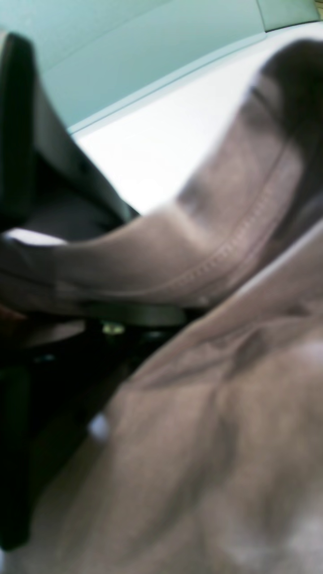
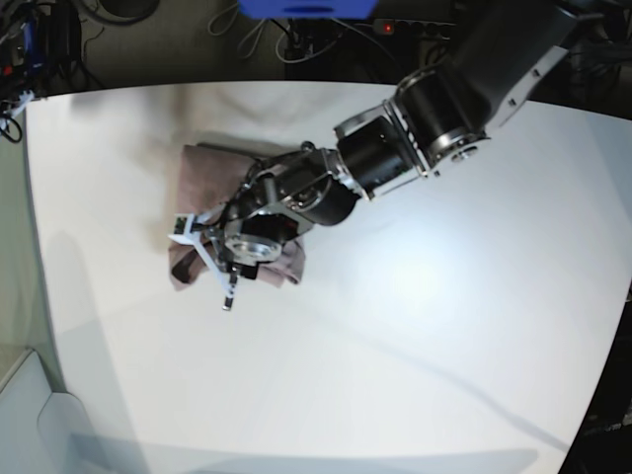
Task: Layout the t-shirt on the table in an organized manner, then fold the t-shirt properly
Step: 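Release the shirt with the left gripper and lift it away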
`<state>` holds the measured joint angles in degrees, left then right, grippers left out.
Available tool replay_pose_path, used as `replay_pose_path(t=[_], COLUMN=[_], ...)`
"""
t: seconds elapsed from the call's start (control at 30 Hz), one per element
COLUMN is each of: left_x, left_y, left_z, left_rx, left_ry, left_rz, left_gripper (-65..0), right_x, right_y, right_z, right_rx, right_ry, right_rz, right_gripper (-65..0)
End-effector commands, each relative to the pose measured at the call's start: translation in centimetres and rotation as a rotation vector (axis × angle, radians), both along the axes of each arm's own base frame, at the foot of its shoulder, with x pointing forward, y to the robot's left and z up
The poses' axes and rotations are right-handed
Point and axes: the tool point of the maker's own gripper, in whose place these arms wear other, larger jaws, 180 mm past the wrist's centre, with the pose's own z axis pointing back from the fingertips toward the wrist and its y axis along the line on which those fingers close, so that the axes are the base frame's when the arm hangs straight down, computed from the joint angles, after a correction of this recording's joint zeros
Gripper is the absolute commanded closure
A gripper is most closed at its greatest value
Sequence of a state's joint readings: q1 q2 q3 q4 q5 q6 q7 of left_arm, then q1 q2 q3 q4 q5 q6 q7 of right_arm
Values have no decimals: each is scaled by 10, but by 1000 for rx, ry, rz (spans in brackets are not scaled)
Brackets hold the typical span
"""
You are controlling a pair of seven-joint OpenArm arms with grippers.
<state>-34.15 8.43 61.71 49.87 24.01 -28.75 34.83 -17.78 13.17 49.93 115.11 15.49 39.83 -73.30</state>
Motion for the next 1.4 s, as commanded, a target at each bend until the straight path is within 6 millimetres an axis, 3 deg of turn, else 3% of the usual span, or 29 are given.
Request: replay_pose_path(t=[0.0, 0.27, 0.47, 0.53, 0.77, 1.13, 1.37], left_x=[-8, -5, -4, -3, 2, 34, 45], left_y=[2, 9, 7, 5, -9, 1, -10], left_z=[-5, -5, 3, 8, 38, 62, 110], left_rx=[18, 59, 53, 43, -17, -22, -166], left_ry=[51, 36, 18, 4, -68, -157, -215], left_rz=[-20, 8, 7, 2, -41, 19, 51], left_gripper=[-4, -16, -261, -303, -303, -304, -304], right_x=[6, 5, 5, 4, 3, 1, 1], right_y=[-3, 2, 1, 1, 1, 6, 7], right_z=[9, 5, 6, 6, 4, 0, -1], right_rx=[-25, -8, -10, -10, -7, 10, 14], right_ry=[-24, -28, -29, -25, -22, -22, -20], right_rz=[15, 10, 6, 6, 5, -1, 2], right_gripper=[0, 0, 0, 0, 0, 0, 0])
